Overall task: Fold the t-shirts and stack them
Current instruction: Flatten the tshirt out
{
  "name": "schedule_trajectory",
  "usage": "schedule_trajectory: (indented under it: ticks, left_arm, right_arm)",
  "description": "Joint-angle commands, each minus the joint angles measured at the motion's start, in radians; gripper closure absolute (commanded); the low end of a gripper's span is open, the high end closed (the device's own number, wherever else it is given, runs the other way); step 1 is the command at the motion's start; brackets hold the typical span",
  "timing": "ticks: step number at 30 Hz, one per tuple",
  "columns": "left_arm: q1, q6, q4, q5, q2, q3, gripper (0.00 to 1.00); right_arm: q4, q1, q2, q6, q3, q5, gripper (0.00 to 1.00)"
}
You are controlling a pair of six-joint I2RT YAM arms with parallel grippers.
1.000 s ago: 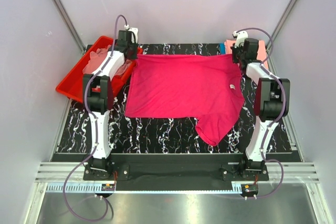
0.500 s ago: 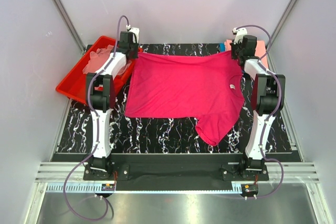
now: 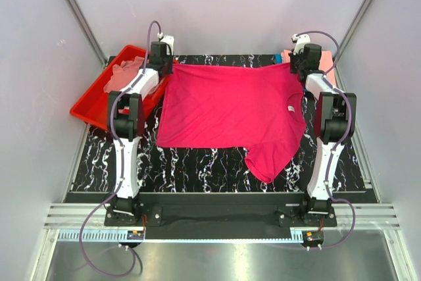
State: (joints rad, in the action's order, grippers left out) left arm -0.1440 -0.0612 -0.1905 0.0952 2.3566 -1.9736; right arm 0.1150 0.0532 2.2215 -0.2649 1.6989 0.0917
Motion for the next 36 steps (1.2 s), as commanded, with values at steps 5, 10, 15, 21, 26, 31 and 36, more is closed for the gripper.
schedule_trajectory:
  ticks: [5,10,15,21,26,31,36]
  left_arm:
    - [-0.022,-0.031,0.065,0.069,-0.200,0.102,1.00]
    - [-0.063,-0.069,0.053,0.190,-0.380,0.195,1.00]
    - [-0.092,-0.065,-0.038,0.248,-0.687,0.248,1.00]
    - [-0.164,-0.054,-0.138,0.330,-0.974,0.306,1.00]
    - [-0.236,-0.052,-0.202,0.327,-1.216,0.366,1.00]
    - [-0.255,-0.020,-0.320,0.333,-1.378,0.363,1.00]
    - [-0.255,0.029,-0.412,0.253,-1.491,0.332,1.00]
  right_arm:
    - [-0.046,0.005,-0.123,0.015,-0.010,-0.050,1.00]
    - [-0.110,0.005,-0.285,0.046,-0.031,-0.116,1.00]
    - [-0.348,0.005,-0.566,0.085,0.028,-0.184,1.00]
    - [-0.681,0.005,-0.833,0.157,0.171,-0.155,1.00]
    - [-0.885,0.005,-1.002,0.196,0.238,-0.100,1.00]
    - [-1.055,0.005,-1.163,0.205,0.335,-0.102,1.00]
    - [-1.184,0.005,-1.244,0.179,0.441,-0.170,1.00]
